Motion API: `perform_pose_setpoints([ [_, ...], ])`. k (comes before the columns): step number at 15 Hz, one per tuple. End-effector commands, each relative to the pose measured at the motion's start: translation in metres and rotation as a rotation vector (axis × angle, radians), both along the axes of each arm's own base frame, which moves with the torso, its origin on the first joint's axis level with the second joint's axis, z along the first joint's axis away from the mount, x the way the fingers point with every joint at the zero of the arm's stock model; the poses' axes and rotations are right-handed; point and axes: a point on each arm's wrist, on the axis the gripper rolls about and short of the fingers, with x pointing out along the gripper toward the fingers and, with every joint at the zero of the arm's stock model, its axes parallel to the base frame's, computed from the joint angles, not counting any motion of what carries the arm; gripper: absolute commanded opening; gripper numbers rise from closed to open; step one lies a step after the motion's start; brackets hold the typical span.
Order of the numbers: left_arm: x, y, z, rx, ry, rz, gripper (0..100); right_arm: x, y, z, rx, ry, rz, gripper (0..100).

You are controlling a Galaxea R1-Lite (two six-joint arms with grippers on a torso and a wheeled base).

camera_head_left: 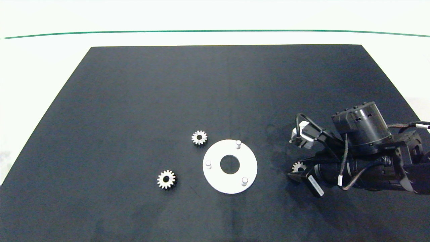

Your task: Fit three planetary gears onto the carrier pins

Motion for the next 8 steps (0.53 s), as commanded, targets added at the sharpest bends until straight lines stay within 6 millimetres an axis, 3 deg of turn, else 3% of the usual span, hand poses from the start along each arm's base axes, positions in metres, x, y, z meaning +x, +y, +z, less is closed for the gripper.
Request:
perform_pose_setpoints([
  [1, 0.000, 0.000, 0.000, 0.001, 0.003, 0.001, 100, -0.002, -0.001, 0.001, 0.002, -0.002, 0.002, 13],
  [4, 0.000, 0.000, -0.001, 0.003, 0.006, 0.000, 100, -0.014, 0.004, 0.023, 0.034, -0.074, 0.039, 13],
  [8, 0.001, 0.000, -0.002, 0.004, 0.012, -0.001, 100, -0.048, 0.013, 0.055, 0.022, -0.087, 0.121, 13],
])
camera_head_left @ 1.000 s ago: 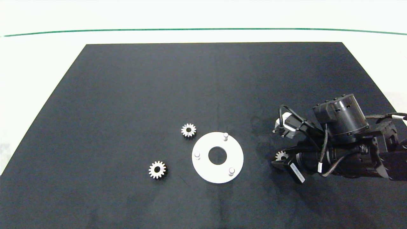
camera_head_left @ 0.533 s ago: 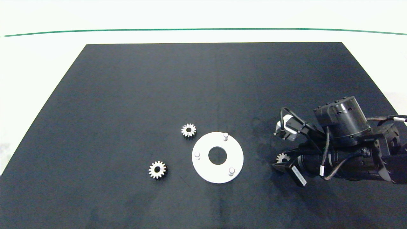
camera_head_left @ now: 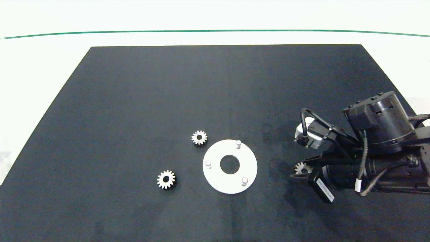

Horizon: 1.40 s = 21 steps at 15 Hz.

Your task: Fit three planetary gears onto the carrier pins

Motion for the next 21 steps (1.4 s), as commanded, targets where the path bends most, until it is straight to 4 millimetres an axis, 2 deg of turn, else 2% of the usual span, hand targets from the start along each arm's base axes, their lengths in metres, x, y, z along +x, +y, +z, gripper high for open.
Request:
perform_pose_setpoints([
  [1, 0.000, 0.000, 0.000, 0.001, 0.004, 0.000, 100, -0.026, 0.010, 0.027, 0.033, -0.072, 0.078, 13],
  [4, 0.000, 0.000, 0.000, 0.003, 0.003, 0.002, 100, -0.033, 0.028, 0.030, 0.022, -0.092, 0.131, 13],
  [10, 0.000, 0.000, 0.000, 0.002, 0.000, 0.002, 100, -0.019, 0.076, 0.005, -0.046, -0.036, 0.186, 13],
  [14, -0.001, 0.000, 0.002, 0.000, -0.005, 0.000, 100, -0.016, 0.098, 0.005, -0.054, -0.052, 0.208, 13],
  [17, -0.001, 0.000, 0.002, -0.001, -0.008, 0.000, 100, -0.011, 0.109, 0.003, -0.064, -0.059, 0.210, 13],
  [21, -0.002, 0.000, 0.004, -0.002, -0.014, 0.000, 100, -0.008, 0.111, -0.003, -0.078, -0.047, 0.207, 13],
])
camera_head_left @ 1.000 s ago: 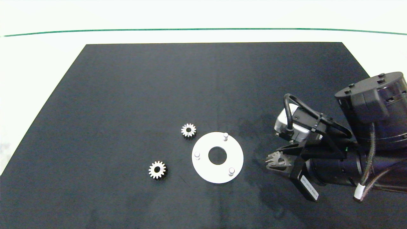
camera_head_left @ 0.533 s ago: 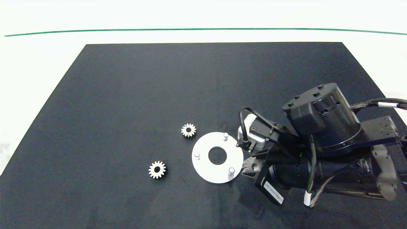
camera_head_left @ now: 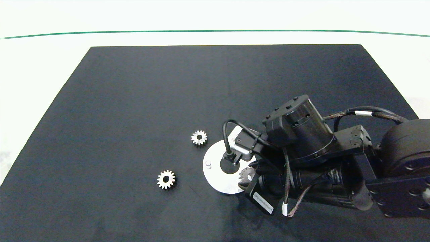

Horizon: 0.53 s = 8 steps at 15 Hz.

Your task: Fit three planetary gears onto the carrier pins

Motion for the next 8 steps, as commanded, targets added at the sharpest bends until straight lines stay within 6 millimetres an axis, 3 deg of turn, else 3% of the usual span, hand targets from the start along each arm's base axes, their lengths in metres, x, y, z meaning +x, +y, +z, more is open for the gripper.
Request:
perform_pose_setpoints([
  [1, -0.0001, 0.0001, 0.0003, 0.001, 0.002, 0.000, 100, 0.0030, 0.0030, -0.0061, -0.019, 0.009, -0.003, 13],
  [8, -0.0009, 0.0003, 0.0017, 0.000, -0.004, -0.001, 100, 0.0092, 0.0067, -0.0110, -0.029, 0.016, -0.012, 13],
])
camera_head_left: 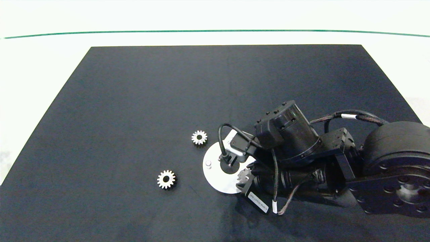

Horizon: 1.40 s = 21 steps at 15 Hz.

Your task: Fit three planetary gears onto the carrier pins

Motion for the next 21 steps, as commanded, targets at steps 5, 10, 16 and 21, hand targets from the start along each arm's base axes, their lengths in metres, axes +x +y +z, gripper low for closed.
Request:
perform_pose_setpoints([
  [5, 0.0081, -0.0012, 0.0305, -0.049, -0.297, -0.001, 100, 0.0042, 0.0051, -0.0006, 0.002, -0.002, 0.001, 13],
  [10, 0.0069, -0.0010, 0.0325, -0.052, -0.306, -0.001, 100, 0.0059, 0.0080, -0.0020, -0.001, -0.001, 0.002, 13],
  [16, 0.0068, -0.0003, 0.0329, -0.053, -0.308, -0.010, 100, 0.0039, 0.0047, -0.0027, -0.007, 0.004, 0.000, 13],
  [21, 0.0066, -0.0003, 0.0332, -0.054, -0.309, -0.010, 100, 0.0038, 0.0038, -0.0020, -0.006, 0.003, -0.001, 13],
])
